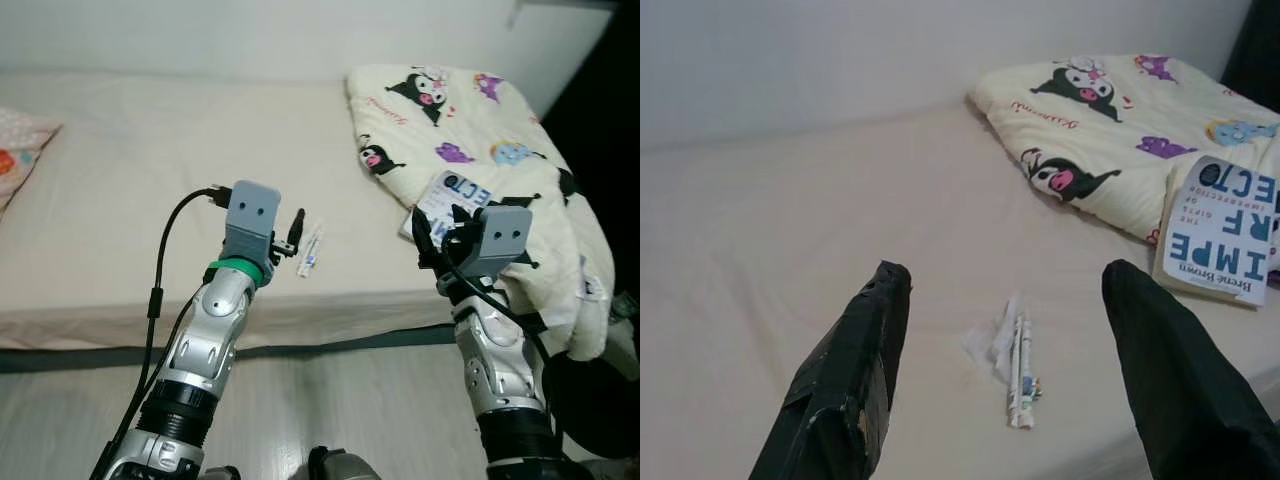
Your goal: Clean up the room
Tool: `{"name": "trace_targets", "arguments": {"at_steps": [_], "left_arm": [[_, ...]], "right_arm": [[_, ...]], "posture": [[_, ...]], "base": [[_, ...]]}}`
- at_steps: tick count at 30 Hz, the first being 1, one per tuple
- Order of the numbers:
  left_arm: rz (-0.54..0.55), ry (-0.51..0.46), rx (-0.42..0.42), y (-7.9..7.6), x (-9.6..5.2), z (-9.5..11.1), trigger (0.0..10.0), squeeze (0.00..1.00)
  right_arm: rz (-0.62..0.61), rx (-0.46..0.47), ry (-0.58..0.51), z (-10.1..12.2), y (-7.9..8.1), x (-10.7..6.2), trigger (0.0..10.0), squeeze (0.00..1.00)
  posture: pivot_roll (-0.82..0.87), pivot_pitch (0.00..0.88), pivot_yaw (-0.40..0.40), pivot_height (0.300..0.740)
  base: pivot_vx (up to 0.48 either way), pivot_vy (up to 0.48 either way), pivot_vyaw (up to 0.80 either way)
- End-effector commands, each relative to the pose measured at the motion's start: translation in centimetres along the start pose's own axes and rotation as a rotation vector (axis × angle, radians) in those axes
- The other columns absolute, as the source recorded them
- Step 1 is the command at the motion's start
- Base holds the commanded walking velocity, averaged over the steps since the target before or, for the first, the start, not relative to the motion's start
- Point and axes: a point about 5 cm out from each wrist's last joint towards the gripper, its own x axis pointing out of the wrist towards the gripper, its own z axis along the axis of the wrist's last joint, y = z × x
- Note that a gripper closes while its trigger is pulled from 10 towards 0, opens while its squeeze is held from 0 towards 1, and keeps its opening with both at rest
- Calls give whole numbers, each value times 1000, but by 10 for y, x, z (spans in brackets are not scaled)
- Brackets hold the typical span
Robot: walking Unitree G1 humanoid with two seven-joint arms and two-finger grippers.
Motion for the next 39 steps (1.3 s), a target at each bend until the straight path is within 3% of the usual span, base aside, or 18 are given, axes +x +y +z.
{"name": "trace_targets", "arguments": {"at_steps": [1, 13, 16, 17, 20, 26, 31, 39], "left_arm": [[-23, 8, -9, -6, -2, -3, 10000, 0], [-10, 20, -20, 0, -4, -7, 10000, 0], [217, 203, 107, 52, -47, -63, 10000, 0], [217, 203, 107, 52, -47, -63, 10000, 0], [376, 228, 188, 85, -79, -76, 10000, 0], [376, 172, 215, 86, -76, -66, 10000, 0], [287, 59, 281, 66, -61, -48, 10000, 0], [245, 6, 276, 51, -47, -37, 10000, 0]], "right_arm": [[-6, 7, 4, -2, -1, -1, 10000, 0], [69, 44, 23, -6, 14, -4, 10000, 0], [126, 39, 140, -35, 29, -16, 10000, 0], [126, 39, 140, -35, 29, -16, 10000, 0], [148, 40, 176, -43, 31, -11, 10000, 0], [150, 59, 149, -37, 33, -1, 10000, 0], [154, 69, 132, -35, 36, -3, 10000, 0], [139, 51, 145, -41, 35, -9, 10000, 0]], "posture": [[-127, 81, 4, 740], [-132, 75, 3, 740], [-91, 84, -52, 740], [-91, 84, -52, 740], [-39, 91, -80, 740], [-34, 93, -78, 740], [-51, 94, -61, 740], [-68, 94, -49, 740]], "base": [[0, 0, 0], [0, 0, 0], [0, 0, 0], [0, 0, 0], [0, 0, 0], [0, 0, 0], [58, 0, 0], [373, 0, 388]]}}
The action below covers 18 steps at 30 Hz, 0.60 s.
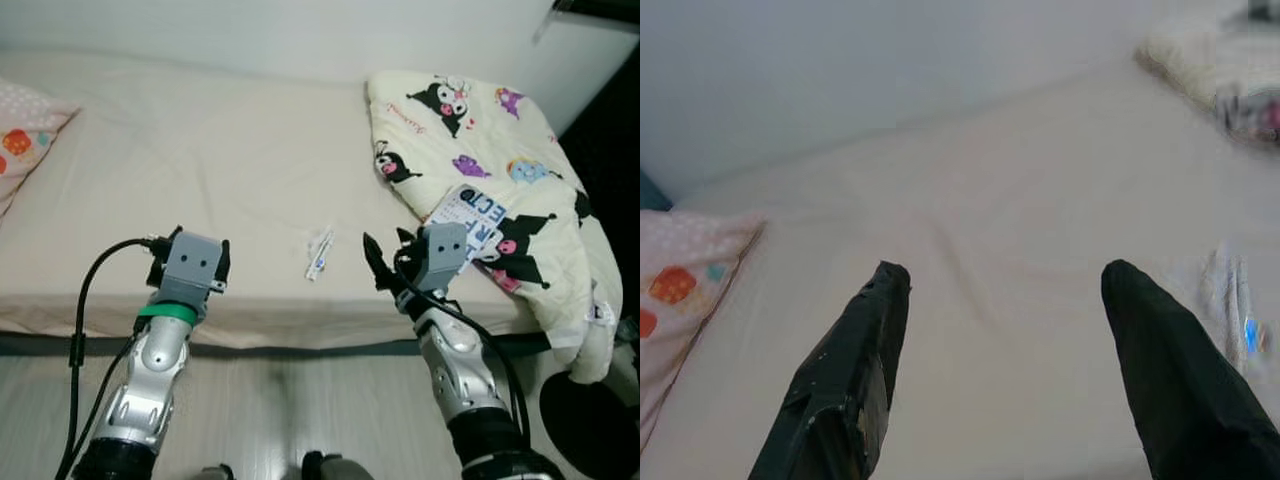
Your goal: Clean up the room
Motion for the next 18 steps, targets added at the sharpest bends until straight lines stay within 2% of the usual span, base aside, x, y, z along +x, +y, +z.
{"name": "trace_targets", "arguments": {"at_steps": [1, 10, 18], "left_arm": [[-4, 19, 13, 0, -2, -5, 10000, 0], [-3, 9, -10, -1, 5, 0, 10000, 0], [-13, 1, -16, -4, 6, 1, 10000, 0]], "right_arm": [[7, -2, 3, -2, 3, 0, 10000, 0], [-15, 1, -14, 3, -6, 1, 10000, 0], [-33, -4, -20, 4, -10, 0, 10000, 0]], "posture": [[-68, 94, -49, 740], [-74, 91, -45, 740], [-77, 91, -44, 740]], "base": [[390, 0, 756], [480, 0, 0], [377, 0, 0]]}}
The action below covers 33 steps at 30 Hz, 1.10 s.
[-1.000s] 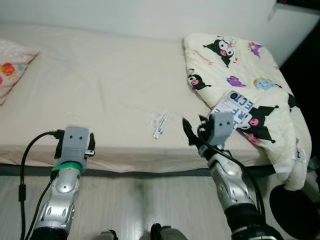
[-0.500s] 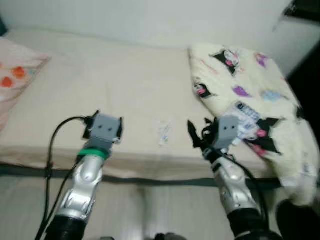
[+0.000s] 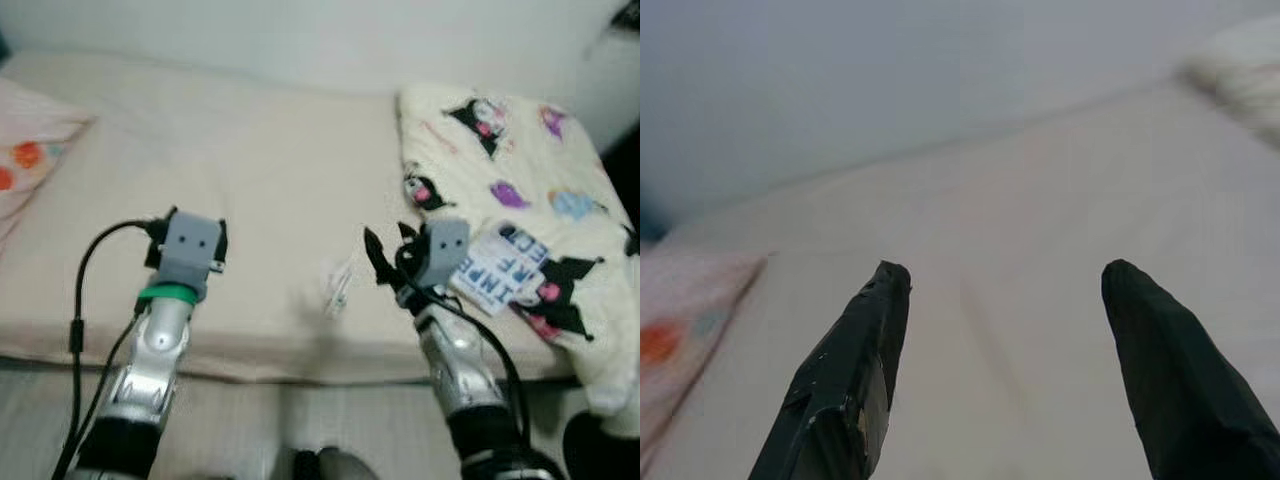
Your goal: Clean up the room
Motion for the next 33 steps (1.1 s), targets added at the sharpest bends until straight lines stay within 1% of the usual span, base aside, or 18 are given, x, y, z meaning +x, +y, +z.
{"name": "trace_targets", "arguments": {"at_steps": [1, 7, 13, 19, 27, 29, 33], "left_arm": [[-27, 7, -8, -6, -2, -2, 10000, 0], [-46, 2, -26, -11, -2, 0, 10000, 0], [-118, 11, -28, -18, -8, -4, 10000, 0], [-161, 37, -38, -26, -16, -10, 10000, 0], [-195, 61, -47, -35, -18, -15, 10000, 0], [-203, 66, -46, -37, -18, -16, 10000, 0], [-215, 62, -49, -39, -16, -14, 10000, 0]], "right_arm": [[-25, 7, 16, -5, -5, -4, 10000, 0], [-33, 5, 20, -6, -7, -5, 10000, 0], [-44, 1, 46, -11, -9, -7, 10000, 0], [-65, 57, 86, -22, -10, -13, 10000, 0], [-109, 129, 122, -31, -13, -17, 10000, 0], [-126, 142, 129, -33, -14, -17, 10000, 0], [-134, 134, 125, -33, -16, -18, 10000, 0]], "posture": [[-78, 92, -43, 740], [-82, 91, -39, 740], [-87, 91, -33, 740], [-89, 91, -29, 740], [-92, 88, -25, 740], [-95, 86, -21, 731], [-98, 84, -17, 711]], "base": [[371, 0, 0], [341, 0, 0], [0, 0, 0], [0, 0, 0], [0, 0, 0], [0, 0, 0], [0, 0, 0]]}}
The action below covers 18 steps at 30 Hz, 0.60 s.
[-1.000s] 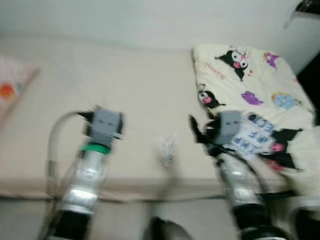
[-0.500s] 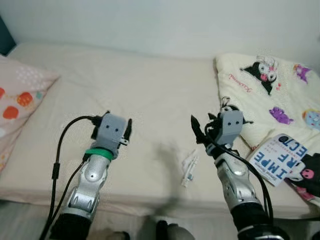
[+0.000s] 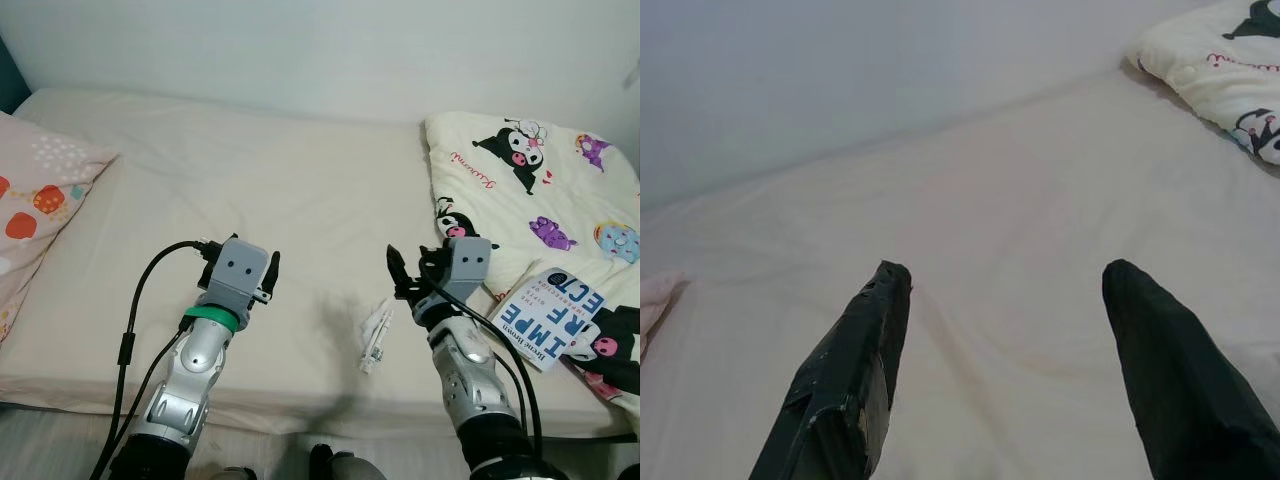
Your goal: Clean up the room
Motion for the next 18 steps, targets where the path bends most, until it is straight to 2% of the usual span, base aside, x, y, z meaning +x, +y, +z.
{"name": "trace_targets", "arguments": {"at_steps": [1, 9, 18], "left_arm": [[-26, 21, 2, -6, 0, -3, 10000, 0], [-36, 6, 0, -8, 5, 1, 10000, 0], [-40, -1, -1, -9, 7, 3, 10000, 0]], "right_arm": [[-28, 4, 27, -7, -6, -6, 10000, 0], [-33, 4, 22, -6, -10, -5, 10000, 0], [-37, 4, 16, -5, -11, -5, 10000, 0]], "posture": [[-98, 84, -17, 711], [-100, 83, -13, 666], [-99, 85, -9, 636]], "base": [[0, 0, 0], [0, 0, 0], [0, 0, 0]]}}
